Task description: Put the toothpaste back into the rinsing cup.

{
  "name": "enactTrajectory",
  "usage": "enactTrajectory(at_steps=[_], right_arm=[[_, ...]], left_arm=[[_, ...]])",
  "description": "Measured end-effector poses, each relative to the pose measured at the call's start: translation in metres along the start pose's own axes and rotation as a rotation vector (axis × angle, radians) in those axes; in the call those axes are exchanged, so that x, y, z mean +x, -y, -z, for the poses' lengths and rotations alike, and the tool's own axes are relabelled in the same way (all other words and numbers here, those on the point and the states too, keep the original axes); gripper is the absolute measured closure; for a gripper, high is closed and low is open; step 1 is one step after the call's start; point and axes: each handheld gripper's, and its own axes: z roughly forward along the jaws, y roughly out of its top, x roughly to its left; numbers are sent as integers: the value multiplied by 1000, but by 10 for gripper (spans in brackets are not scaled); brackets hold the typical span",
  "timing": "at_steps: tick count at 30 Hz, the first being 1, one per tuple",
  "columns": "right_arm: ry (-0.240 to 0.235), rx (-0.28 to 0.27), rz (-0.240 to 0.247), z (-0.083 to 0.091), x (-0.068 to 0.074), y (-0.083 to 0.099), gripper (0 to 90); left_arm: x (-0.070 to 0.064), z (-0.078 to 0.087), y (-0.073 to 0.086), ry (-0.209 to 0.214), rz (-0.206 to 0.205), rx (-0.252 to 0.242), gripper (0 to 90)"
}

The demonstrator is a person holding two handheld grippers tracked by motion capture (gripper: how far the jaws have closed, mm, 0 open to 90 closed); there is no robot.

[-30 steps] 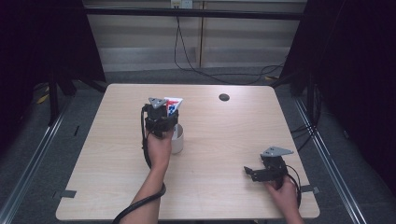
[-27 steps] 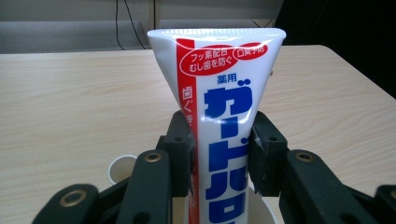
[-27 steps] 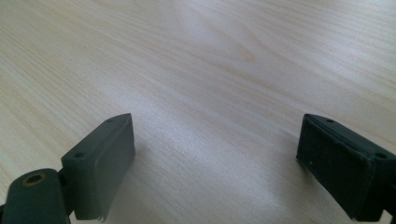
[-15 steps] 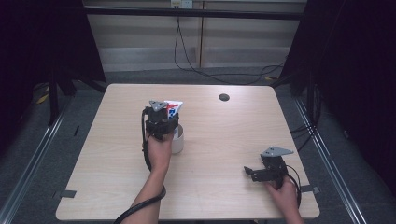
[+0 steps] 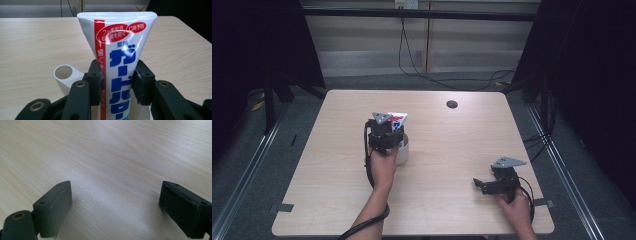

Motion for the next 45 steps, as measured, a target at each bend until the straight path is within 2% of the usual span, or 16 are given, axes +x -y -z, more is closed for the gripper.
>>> enactTrajectory(at_steps=[15,19,25,34,38,45], right_arm=[[0,0,0,0,0,0,107],[0,1,-1,0,0,0,107],[0,1,-1,0,0,0,107],[0,0,0,0,0,0,107],[0,1,-1,0,0,0,107],[0,0,1,0,0,0,107]], left_arm=[[1,-1,17,1,-5,27,633],[3,-2,20,-2,5,32,632],[3,-1,20,-3,-17,41,628],[2,0,20,0,-20,45,611],[0,1,18,-10,-49,46,575],[0,0,18,-15,-51,46,519]])
